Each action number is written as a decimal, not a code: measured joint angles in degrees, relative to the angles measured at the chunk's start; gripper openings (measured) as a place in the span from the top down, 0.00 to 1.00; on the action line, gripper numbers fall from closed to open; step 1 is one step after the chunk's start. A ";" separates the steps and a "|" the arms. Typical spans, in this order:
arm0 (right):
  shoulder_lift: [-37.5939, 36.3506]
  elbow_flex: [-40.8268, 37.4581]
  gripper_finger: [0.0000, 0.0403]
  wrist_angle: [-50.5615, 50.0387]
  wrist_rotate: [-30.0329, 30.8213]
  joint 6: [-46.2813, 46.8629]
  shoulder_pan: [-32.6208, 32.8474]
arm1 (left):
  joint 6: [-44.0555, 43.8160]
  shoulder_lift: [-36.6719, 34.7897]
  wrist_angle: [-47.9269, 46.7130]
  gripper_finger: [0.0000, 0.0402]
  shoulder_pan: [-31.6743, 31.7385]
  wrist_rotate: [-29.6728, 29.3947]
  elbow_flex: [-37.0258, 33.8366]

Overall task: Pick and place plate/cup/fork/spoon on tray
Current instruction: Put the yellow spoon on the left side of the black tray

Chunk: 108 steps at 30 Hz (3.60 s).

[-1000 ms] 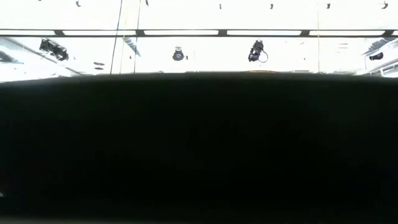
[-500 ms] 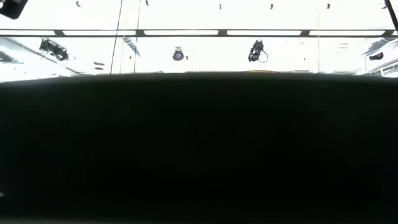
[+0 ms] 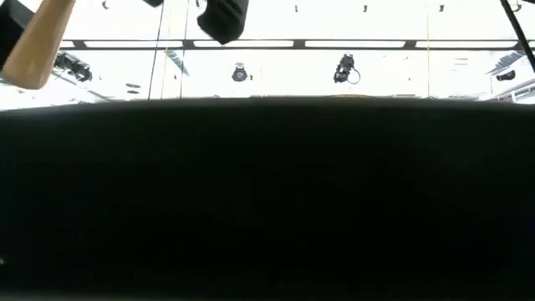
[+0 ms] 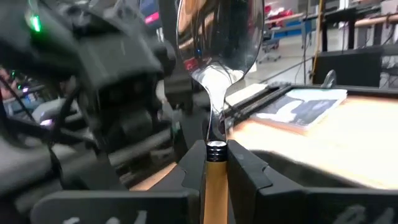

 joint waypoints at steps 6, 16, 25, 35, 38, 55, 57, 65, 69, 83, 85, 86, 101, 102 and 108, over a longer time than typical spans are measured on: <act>-0.13 0.02 0.88 1.12 -1.39 -2.94 0.03 | 0.27 2.85 4.13 0.44 0.95 -0.07 0.00; -0.13 0.02 0.88 2.74 -4.67 -3.90 0.04 | 0.73 2.97 6.25 0.51 3.35 5.76 0.00; -0.13 0.02 0.88 3.19 -4.16 -4.63 0.04 | 2.46 2.97 7.15 0.65 3.78 7.92 0.00; -0.13 0.02 0.88 3.89 -6.05 -3.99 0.07 | 8.17 2.97 11.68 0.70 3.78 9.78 0.00; -0.13 0.02 0.88 3.93 -5.10 -4.15 0.09 | 8.10 2.97 11.72 0.70 3.78 9.81 0.00; -0.15 0.02 0.81 4.03 -6.12 -4.73 0.20 | 7.67 2.97 11.51 0.79 3.78 9.57 0.00; -0.17 0.02 0.78 4.03 -6.12 -4.32 0.18 | 7.72 2.97 11.52 0.79 3.78 9.49 0.00; -0.17 0.00 0.72 3.03 -5.28 -1.97 0.74 | 3.52 2.90 8.61 0.79 3.63 9.78 0.00; -0.54 0.00 0.72 2.94 -3.41 -2.93 1.83 | 1.90 2.90 7.67 0.79 3.61 9.84 0.00; -2.25 -0.02 0.72 -0.73 0.60 -3.47 5.67 | -2.57 2.90 7.89 0.79 1.81 13.46 0.00; -2.25 -0.02 0.72 -0.85 2.15 -4.60 6.02 | -4.91 2.90 7.91 0.79 0.69 13.58 0.00; -2.25 -0.02 0.72 -0.79 2.93 -5.13 6.21 | -6.34 2.91 7.89 0.79 0.12 13.58 0.00; -11.95 -0.02 0.72 -36.83 -5.18 3.32 5.94 | -35.93 11.26 8.88 0.79 -3.85 14.74 0.02; -12.72 -0.02 0.72 -41.96 -7.30 6.32 5.14 | -37.74 11.73 8.89 0.79 -3.90 14.72 0.02; -17.48 -0.04 0.72 -66.88 -9.14 14.51 2.07 | -48.98 13.86 9.19 0.79 -2.79 15.64 0.02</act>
